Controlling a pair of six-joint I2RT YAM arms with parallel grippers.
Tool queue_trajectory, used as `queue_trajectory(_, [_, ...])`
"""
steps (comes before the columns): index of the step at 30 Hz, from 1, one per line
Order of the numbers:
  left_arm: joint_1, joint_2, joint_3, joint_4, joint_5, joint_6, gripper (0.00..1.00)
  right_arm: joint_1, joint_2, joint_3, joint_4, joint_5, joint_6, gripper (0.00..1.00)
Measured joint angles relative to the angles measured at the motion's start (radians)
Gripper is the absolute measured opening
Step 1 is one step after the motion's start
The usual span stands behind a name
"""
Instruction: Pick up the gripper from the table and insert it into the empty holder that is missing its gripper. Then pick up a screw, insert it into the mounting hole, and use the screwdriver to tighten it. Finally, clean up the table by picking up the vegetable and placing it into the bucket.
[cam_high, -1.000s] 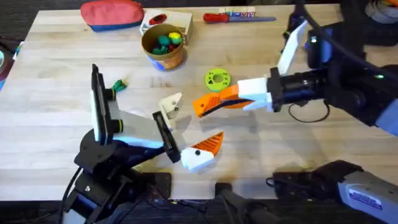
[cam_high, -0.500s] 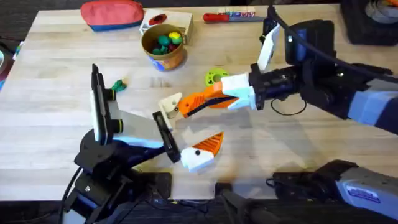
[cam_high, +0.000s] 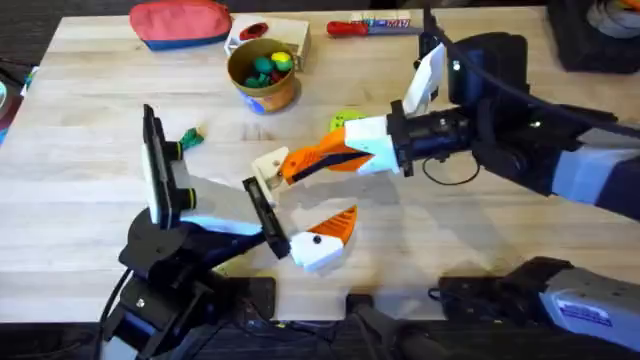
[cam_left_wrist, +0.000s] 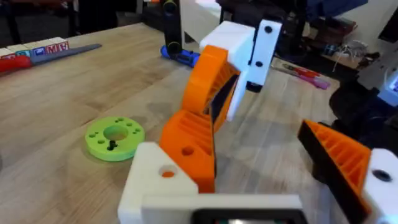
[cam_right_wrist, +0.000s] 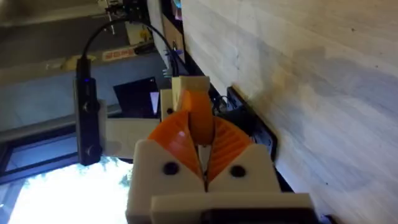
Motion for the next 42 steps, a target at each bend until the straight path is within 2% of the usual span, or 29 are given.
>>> queue_trajectory(11, [0.01, 0.0, 0.0, 0.0, -0.052, -0.02, 0.986, 0.162, 0.0, 0.0, 0.098, 0.259, 0.15, 0.003])
queue_trajectory(19, [0.017, 0.0, 0.0, 0.0, -0.098, -0.029, 0.987, 0.244, 0.0, 0.0, 0.143, 0.428, 0.181, 0.003])
queue_trajectory(33, [0.017, 0.001, 0.001, -0.001, -0.09, -0.054, 0.986, 0.259, 0.028, 0.0, 0.162, 0.459, 0.168, 0.004])
queue_trajectory(42, [0.017, 0.0, 0.001, -0.002, -0.094, -0.059, 0.987, 0.269, 0.028, 0.0, 0.162, 0.472, 0.101, 0.007])
